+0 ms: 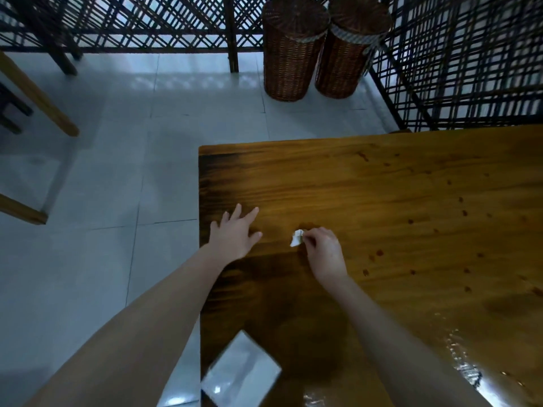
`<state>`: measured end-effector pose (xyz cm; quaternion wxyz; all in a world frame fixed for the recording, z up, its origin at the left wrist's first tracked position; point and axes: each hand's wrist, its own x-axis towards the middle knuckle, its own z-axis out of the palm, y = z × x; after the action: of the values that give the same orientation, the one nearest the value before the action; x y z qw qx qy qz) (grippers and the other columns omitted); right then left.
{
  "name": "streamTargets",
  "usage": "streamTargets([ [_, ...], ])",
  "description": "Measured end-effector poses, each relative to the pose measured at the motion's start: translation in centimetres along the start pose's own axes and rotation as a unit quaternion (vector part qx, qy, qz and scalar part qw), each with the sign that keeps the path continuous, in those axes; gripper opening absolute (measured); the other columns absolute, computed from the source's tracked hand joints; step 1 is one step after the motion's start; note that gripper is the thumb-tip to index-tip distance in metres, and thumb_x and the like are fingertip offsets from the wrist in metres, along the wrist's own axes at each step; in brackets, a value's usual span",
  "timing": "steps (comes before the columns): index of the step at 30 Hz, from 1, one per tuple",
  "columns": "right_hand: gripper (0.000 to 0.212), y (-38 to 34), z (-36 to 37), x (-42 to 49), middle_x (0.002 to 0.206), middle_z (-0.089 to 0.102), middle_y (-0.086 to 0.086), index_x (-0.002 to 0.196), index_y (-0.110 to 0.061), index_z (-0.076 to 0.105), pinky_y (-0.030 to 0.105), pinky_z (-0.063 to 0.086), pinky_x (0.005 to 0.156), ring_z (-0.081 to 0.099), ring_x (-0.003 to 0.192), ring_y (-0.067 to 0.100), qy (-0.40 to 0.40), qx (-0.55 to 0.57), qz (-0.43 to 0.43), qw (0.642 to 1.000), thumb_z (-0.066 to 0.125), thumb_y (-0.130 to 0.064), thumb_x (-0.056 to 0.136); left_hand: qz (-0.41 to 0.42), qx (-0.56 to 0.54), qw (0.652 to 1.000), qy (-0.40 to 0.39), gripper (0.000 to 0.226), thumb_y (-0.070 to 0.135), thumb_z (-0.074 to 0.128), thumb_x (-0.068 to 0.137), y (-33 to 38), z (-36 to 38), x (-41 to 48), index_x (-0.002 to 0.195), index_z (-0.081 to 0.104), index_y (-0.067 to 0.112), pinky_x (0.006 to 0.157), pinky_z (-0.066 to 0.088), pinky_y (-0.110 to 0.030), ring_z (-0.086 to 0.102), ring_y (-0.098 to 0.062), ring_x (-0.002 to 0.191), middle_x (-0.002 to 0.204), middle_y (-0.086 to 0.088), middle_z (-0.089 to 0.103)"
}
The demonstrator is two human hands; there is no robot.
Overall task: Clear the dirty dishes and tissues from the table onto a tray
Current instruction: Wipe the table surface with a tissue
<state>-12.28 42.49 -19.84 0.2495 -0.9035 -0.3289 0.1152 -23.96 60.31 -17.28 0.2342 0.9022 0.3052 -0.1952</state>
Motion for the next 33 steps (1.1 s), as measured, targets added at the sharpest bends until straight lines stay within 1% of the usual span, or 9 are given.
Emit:
streamTargets([
  [4,0.018,0.4,-1.8,-3.3,0.096,0.063,0.006,0.104,-0.005,0.069,0.021,0.041,0.078,0.056,0.094,0.020,0.020,0.007,0.023,1.000,0.056,-0.004,0.091,0.023,-0.007,1.000,-0.012,0.062,0.048,0.038,0.099,1.1,1.3,-3.1,0.151,0.007,0.038,0.115,0.011,-0.056,0.008,-0.034,0.146,0.161,-0.008,0.001],
  [10,0.017,2.0,-4.7,-8.0,0.097,0.064,0.009,0.103,-0.003,0.069,0.020,0.039,0.077,0.057,0.095,0.021,0.052,0.005,0.045,0.998,0.059,-0.004,0.090,0.045,-0.036,0.998,-0.015,0.059,0.045,0.038,0.100,3.1,2.5,-6.8,0.152,0.010,0.038,0.115,0.010,-0.054,0.009,-0.032,0.146,0.161,-0.006,0.002],
  [15,0.017,4.6,-6.2,-11.0,0.100,0.064,0.009,0.104,-0.002,0.068,0.023,0.045,0.079,0.057,0.099,0.022,0.060,-0.009,0.093,0.994,0.059,-0.005,0.090,0.054,-0.027,0.998,-0.031,0.058,0.045,0.037,0.100,4.5,3.6,-8.9,0.151,0.011,0.038,0.115,0.011,-0.054,0.009,-0.033,0.146,0.161,-0.006,0.003],
  [17,0.019,5.5,-6.4,-11.6,0.103,0.064,0.009,0.107,-0.003,0.067,0.027,0.048,0.083,0.057,0.101,0.023,0.057,-0.017,0.113,0.992,0.058,-0.005,0.091,0.055,-0.024,0.998,-0.034,0.058,0.044,0.037,0.100,4.8,4.0,-9.4,0.151,0.011,0.038,0.115,0.011,-0.055,0.009,-0.033,0.146,0.161,-0.006,0.003],
  [19,0.020,6.3,-6.2,-12.0,0.104,0.064,0.009,0.109,-0.004,0.067,0.029,0.049,0.083,0.057,0.101,0.022,0.047,-0.016,0.129,0.990,0.058,-0.007,0.091,0.054,-0.022,0.998,-0.029,0.057,0.044,0.037,0.100,5.0,4.4,-9.8,0.151,0.012,0.038,0.115,0.012,-0.055,0.009,-0.032,0.146,0.161,-0.006,0.003],
  [24,0.022,7.3,-5.0,-12.3,0.102,0.060,0.003,0.111,-0.011,0.065,0.028,0.051,0.077,0.056,0.093,0.017,0.012,-0.007,0.161,0.987,0.060,-0.021,0.091,0.038,-0.027,0.998,-0.033,0.058,0.043,0.037,0.100,5.2,5.1,-10.7,0.151,0.011,0.037,0.116,0.012,-0.053,0.009,-0.029,0.147,0.161,-0.004,0.004],
  [27,0.018,7.9,-4.6,-11.4,0.101,0.060,0.002,0.107,-0.011,0.066,0.026,0.049,0.080,0.055,0.095,0.016,0.015,0.006,0.150,0.989,0.060,-0.019,0.092,0.014,-0.039,0.999,-0.027,0.059,0.043,0.040,0.100,5.8,5.2,-10.3,0.151,0.012,0.036,0.116,0.013,-0.053,0.010,-0.028,0.147,0.161,-0.003,0.005],
  [30,0.017,9.0,-5.0,-9.7,0.103,0.063,0.004,0.106,-0.009,0.068,0.029,0.048,0.085,0.056,0.099,0.019,0.023,0.023,0.133,0.991,0.060,-0.013,0.091,-0.005,-0.054,0.998,-0.015,0.058,0.043,0.040,0.100,7.0,5.8,-9.6,0.152,0.014,0.034,0.116,0.013,-0.052,0.013,-0.028,0.146,0.161,-0.003,0.008],
  [33,0.018,10.3,-5.7,-7.4,0.106,0.064,0.009,0.106,-0.006,0.069,0.030,0.044,0.086,0.054,0.102,0.022,0.015,0.020,0.129,0.991,0.057,-0.010,0.092,-0.015,-0.058,0.998,-0.008,0.058,0.043,0.040,0.099,8.3,6.6,-8.9,0.151,0.016,0.034,0.115,0.015,-0.051,0.015,-0.027,0.146,0.161,-0.003,0.010],
])
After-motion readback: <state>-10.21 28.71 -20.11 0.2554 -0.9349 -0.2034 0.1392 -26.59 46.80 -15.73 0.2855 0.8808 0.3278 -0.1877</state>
